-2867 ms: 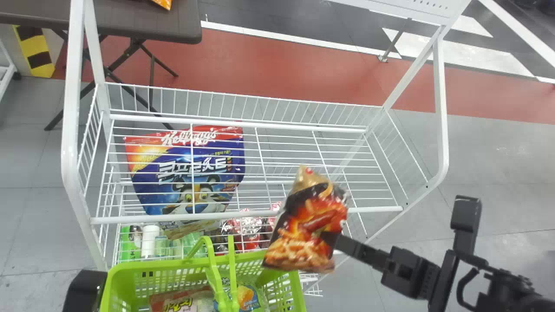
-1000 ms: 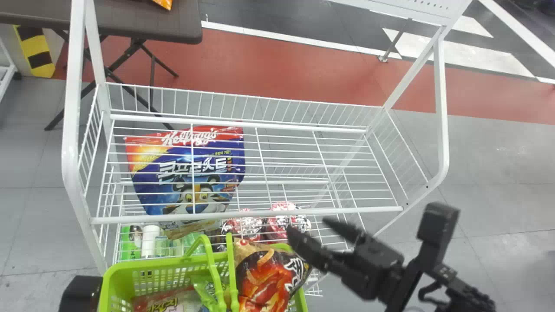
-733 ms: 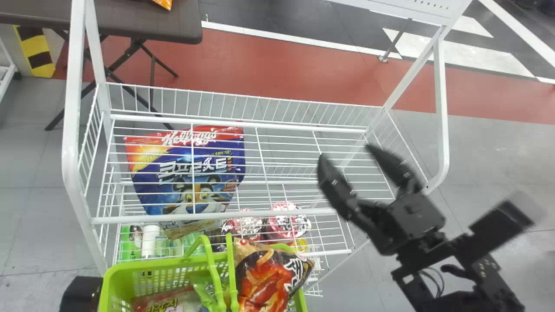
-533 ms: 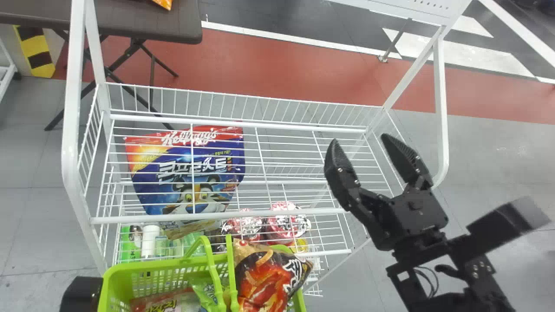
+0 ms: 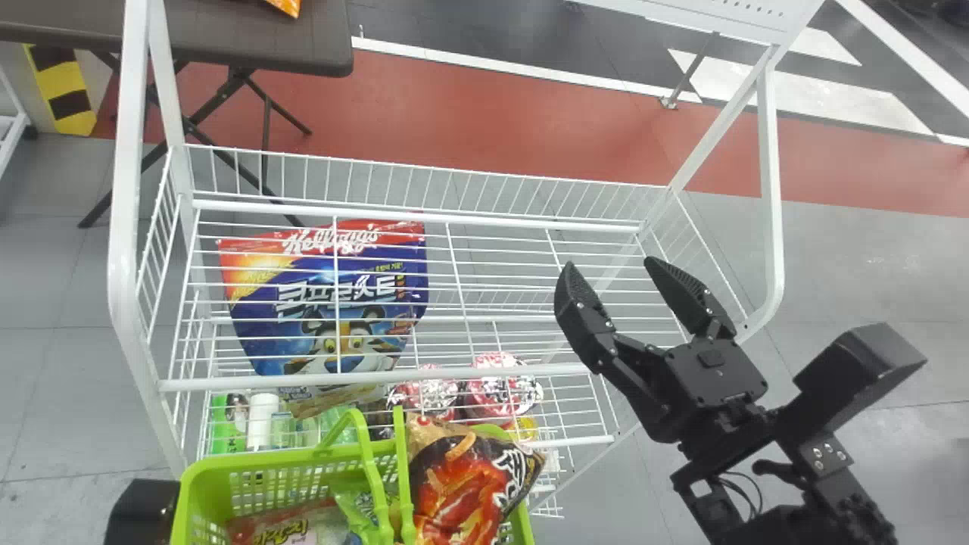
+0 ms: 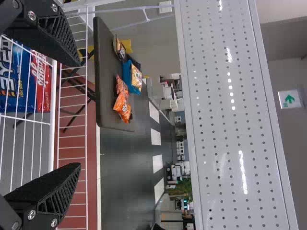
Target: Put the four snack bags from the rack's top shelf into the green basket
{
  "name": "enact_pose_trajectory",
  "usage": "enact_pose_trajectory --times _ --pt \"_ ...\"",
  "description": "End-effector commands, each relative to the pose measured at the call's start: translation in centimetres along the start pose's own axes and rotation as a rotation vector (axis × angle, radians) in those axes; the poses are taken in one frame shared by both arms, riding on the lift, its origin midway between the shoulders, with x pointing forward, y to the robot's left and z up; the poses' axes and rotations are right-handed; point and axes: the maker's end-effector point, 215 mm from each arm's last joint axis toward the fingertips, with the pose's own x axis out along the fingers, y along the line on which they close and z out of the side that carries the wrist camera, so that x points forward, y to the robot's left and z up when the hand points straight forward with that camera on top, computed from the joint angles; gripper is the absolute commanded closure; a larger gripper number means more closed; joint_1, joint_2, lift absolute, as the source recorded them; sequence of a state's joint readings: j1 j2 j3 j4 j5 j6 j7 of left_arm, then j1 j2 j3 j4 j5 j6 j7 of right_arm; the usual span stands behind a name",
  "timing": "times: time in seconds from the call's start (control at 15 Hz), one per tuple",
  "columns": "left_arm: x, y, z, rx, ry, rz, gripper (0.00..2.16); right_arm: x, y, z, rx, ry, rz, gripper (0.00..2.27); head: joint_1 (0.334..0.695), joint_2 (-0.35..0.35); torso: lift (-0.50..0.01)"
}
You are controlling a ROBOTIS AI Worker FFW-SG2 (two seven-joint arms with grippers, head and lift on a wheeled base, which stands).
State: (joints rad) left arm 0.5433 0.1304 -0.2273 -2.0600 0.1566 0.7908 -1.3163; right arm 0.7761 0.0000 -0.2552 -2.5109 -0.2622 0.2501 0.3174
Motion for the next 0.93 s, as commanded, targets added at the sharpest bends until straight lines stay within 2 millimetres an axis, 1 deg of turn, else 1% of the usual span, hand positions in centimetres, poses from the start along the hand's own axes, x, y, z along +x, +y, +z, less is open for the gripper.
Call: enact_pose_trajectory --times 0.0,0.87 --pt "-0.11 0.04 0.07 0.000 -0.002 0.001 1.58 0.07 0.00 0.11 0.000 -0.004 0.000 0.08 0.695 -0.350 0.000" --pt "-0.05 -0.06 -0.05 -0.004 -0.001 -0.002 1.58 0.01 -0.17 0.43 -0.004 -0.013 -0.001 0.08 0.695 -0.350 0.000"
